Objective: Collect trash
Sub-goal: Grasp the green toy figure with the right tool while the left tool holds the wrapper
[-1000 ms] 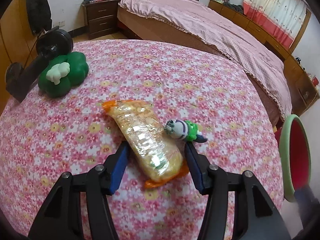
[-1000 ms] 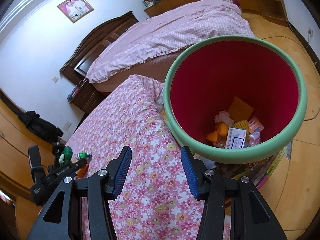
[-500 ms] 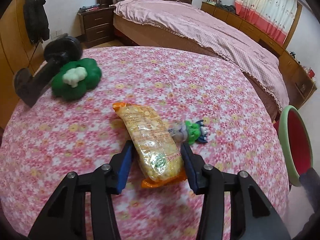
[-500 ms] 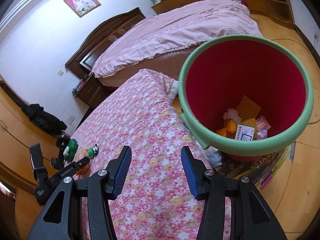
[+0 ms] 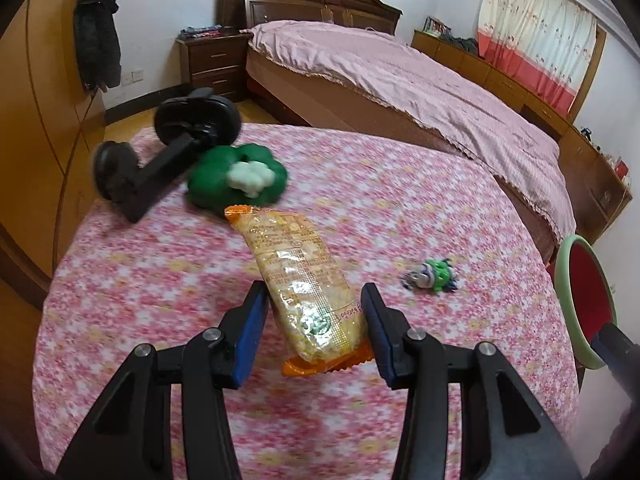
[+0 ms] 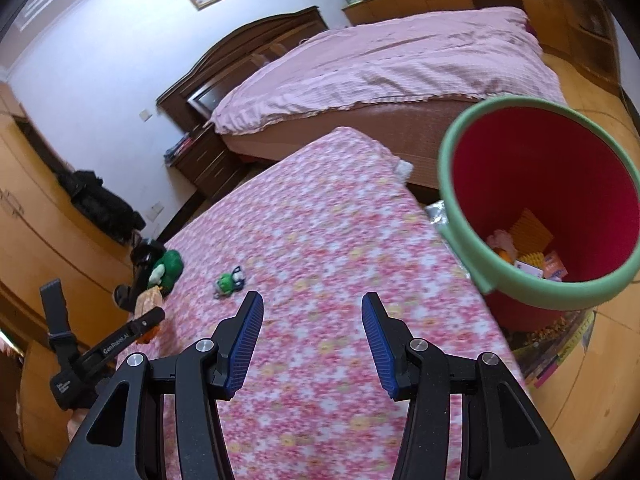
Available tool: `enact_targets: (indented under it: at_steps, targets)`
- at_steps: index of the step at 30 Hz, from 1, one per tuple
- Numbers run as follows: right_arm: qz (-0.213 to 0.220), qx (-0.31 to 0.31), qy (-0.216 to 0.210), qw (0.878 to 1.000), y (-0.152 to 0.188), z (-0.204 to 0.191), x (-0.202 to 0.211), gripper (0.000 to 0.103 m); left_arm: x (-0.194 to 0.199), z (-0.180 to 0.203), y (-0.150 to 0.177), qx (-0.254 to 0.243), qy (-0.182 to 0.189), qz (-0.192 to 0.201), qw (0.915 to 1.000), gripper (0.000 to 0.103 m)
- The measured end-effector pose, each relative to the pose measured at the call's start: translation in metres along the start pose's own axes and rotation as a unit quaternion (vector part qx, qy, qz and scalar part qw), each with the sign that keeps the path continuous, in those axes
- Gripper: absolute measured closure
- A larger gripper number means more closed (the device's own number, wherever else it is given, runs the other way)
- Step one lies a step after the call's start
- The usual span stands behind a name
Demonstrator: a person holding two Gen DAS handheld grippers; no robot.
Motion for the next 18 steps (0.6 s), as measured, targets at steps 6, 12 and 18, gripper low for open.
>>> enact_targets:
  at_steps: [6,12,18]
  targets:
    - [-0.011,0.038,0.000,0.999,0.005,-0.039,-0.020,0.050,-0.004,-0.022,-0.003,0.025,0.016,0.003,0.9995,0.054]
    - [-0.020,0.060,0.008,0.998,0.015,-0.076,-0.051,0.050,-0.003,-0.038,-0.003,0.021,0.021,0.023,0.9993,0.054]
    - [-0.026,0.098,0.027,0.994,0.027,-0.104,-0.089,0.051,-0.003,-0.052,-0.001,0.034,0.034,0.042,0.9980,0.054]
Point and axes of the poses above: each gripper's, at about its wrist camera, not at the fingertips, and x roughly against the way its jaws point, z to its right, y to its underside, the point moved 5 cm from there along -x, roughly the way its jaws point, and after that the axes turned 7 degrees about z, right-handed, at the moved point
